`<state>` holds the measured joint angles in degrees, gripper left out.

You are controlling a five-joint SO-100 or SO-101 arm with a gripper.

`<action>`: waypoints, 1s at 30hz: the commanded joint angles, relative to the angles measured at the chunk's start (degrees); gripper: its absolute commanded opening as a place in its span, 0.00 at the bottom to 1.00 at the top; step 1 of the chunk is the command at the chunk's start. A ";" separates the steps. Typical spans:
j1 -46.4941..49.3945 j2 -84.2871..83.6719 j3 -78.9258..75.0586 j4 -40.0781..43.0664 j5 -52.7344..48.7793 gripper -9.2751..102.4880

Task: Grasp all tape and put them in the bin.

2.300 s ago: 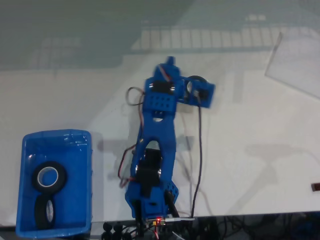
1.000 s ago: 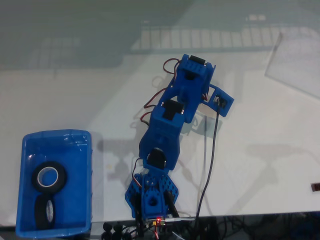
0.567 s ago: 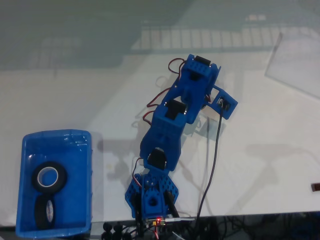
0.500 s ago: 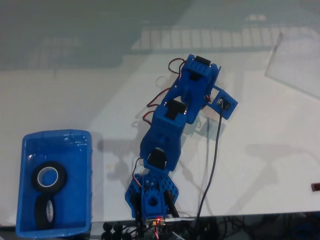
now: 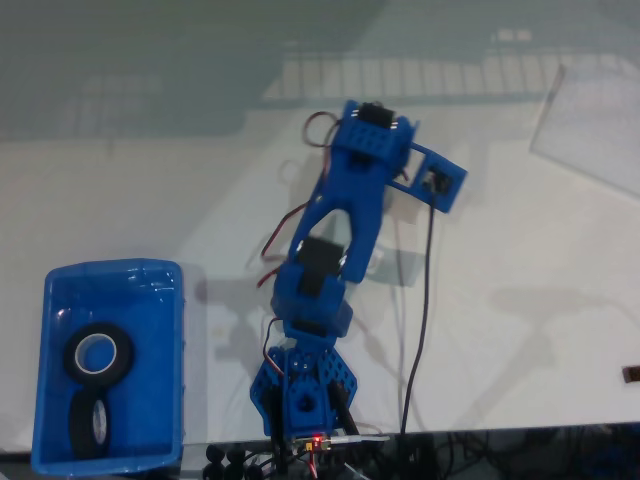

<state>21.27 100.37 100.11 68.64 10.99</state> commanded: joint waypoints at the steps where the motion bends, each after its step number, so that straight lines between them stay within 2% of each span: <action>1: -6.77 11.87 3.87 -0.26 -1.23 0.08; 5: -16.96 21.97 8.96 0.26 -1.76 0.08; 8: -26.81 27.86 10.55 3.87 -2.90 0.08; 16: -56.69 41.66 13.80 10.11 -2.81 0.08; 22: -77.52 47.81 15.64 11.69 -3.08 0.08; 30: -94.66 50.19 22.06 9.14 -6.24 0.08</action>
<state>-69.43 149.59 121.46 79.45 6.33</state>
